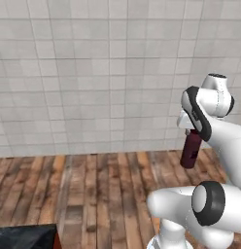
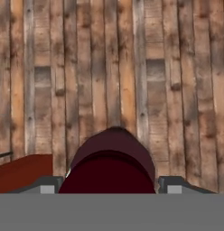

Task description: There is a wine glass and glass cup on the dining counter. Place the wine bottle next to the wine glass and the juice bottle next to the glass cup.

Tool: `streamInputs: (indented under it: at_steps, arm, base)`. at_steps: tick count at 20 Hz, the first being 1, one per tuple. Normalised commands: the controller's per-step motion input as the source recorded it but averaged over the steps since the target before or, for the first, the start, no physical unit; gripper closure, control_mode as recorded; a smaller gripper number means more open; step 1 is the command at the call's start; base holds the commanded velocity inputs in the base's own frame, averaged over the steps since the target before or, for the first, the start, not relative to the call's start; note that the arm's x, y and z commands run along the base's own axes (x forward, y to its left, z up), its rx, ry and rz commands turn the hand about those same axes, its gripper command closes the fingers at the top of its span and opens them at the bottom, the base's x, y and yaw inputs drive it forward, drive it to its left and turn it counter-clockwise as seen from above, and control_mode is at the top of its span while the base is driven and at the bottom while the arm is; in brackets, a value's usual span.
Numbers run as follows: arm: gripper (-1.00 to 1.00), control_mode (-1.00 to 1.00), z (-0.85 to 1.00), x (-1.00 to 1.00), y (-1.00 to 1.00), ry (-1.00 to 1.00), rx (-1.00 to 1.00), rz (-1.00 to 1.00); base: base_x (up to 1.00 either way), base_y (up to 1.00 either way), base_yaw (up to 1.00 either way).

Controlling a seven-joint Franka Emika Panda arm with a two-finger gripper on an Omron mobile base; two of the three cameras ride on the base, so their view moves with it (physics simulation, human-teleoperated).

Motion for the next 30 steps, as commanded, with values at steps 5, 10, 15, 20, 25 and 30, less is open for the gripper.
streamInputs:
  at_steps: [5, 10, 15, 20, 25, 30]
  arm:
    - [1.00, 1.00, 0.00, 0.00, 0.00, 0.00, 0.00, 0.00]
    - [1.00, 1.00, 0.00, 0.00, 0.00, 0.00, 0.00, 0.00]
    - [1.00, 1.00, 0.00, 0.00, 0.00, 0.00, 0.00, 0.00]
    - [1.00, 1.00, 0.00, 0.00, 0.00, 0.00, 0.00, 0.00]
    - [1.00, 1.00, 0.00, 0.00, 0.00, 0.00, 0.00, 0.00]
    - [1.00, 1.00, 0.00, 0.00, 0.00, 0.00, 0.00, 0.00]
  base:
    - [0.78, 0.00, 0.42]
    - [0.69, 0.00, 0.52]
    - [0.64, 0.00, 0.58]
    - [0.64, 0.00, 0.57]
    - [0.68, 0.00, 0.52]
    - [0.70, -0.01, 0.49]
